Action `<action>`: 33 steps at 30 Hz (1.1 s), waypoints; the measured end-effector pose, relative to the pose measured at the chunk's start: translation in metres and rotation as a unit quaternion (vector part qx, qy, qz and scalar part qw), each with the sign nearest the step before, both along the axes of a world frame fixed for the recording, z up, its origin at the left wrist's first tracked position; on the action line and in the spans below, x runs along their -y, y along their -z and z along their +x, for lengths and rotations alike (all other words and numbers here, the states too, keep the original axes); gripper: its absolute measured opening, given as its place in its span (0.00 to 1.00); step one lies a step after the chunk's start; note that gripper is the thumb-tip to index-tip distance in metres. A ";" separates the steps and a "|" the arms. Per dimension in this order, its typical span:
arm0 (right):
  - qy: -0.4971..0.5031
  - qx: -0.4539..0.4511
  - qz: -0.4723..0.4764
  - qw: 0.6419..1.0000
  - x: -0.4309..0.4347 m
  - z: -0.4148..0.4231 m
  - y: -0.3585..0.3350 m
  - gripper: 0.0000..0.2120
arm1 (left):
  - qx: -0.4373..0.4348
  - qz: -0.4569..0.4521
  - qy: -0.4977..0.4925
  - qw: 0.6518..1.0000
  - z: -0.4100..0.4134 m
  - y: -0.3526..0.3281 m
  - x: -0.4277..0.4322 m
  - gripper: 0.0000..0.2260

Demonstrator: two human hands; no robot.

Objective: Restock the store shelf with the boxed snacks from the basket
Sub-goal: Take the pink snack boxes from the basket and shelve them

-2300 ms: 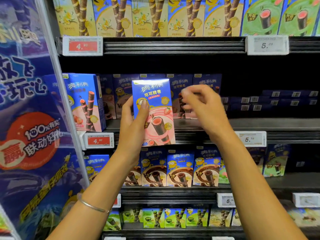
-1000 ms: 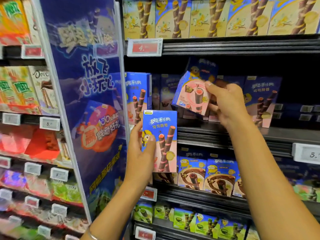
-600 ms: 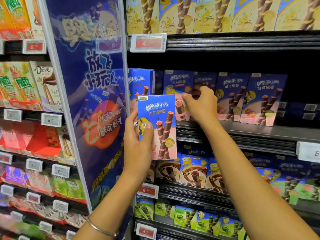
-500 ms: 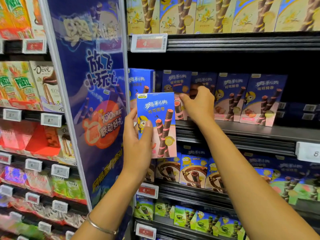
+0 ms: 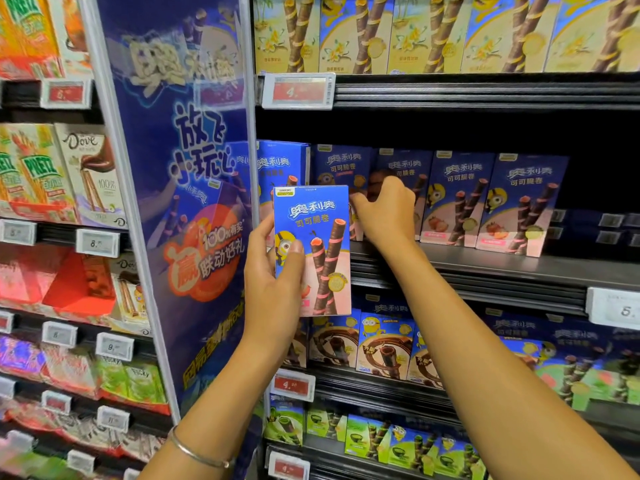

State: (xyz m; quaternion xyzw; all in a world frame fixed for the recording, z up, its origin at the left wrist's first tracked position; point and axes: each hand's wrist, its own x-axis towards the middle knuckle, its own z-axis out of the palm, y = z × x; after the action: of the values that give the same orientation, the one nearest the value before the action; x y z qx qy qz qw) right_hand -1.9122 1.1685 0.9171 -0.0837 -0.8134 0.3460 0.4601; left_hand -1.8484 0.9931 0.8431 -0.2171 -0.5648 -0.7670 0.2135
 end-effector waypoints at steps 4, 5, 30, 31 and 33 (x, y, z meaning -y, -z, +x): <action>-0.015 0.007 -0.015 1.000 -0.002 0.002 0.001 0.16 | 0.003 0.008 0.009 1.000 -0.002 0.001 -0.001 0.17; -0.012 0.008 -0.019 1.000 -0.003 0.004 0.000 0.17 | 0.008 0.010 0.011 1.000 -0.002 0.001 -0.002 0.17; -0.204 -0.059 -0.156 0.965 -0.042 0.107 -0.010 0.17 | -0.144 -0.267 -0.122 0.945 -0.016 -0.063 -0.051 0.22; -0.187 -0.072 -0.156 0.967 -0.047 0.104 -0.012 0.16 | -0.175 -0.312 -0.160 0.920 -0.017 -0.071 -0.051 0.22; -0.151 -0.073 -0.148 0.975 -0.058 0.096 -0.014 0.15 | -0.239 -0.418 -0.269 0.834 -0.022 -0.089 -0.050 0.22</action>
State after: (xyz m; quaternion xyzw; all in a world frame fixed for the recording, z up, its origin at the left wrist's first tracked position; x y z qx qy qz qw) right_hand -1.8158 1.2267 0.9307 -0.0013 -0.7204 0.5333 0.4435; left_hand -1.8702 1.0436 0.9320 -0.3020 -0.7989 -0.2949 0.4286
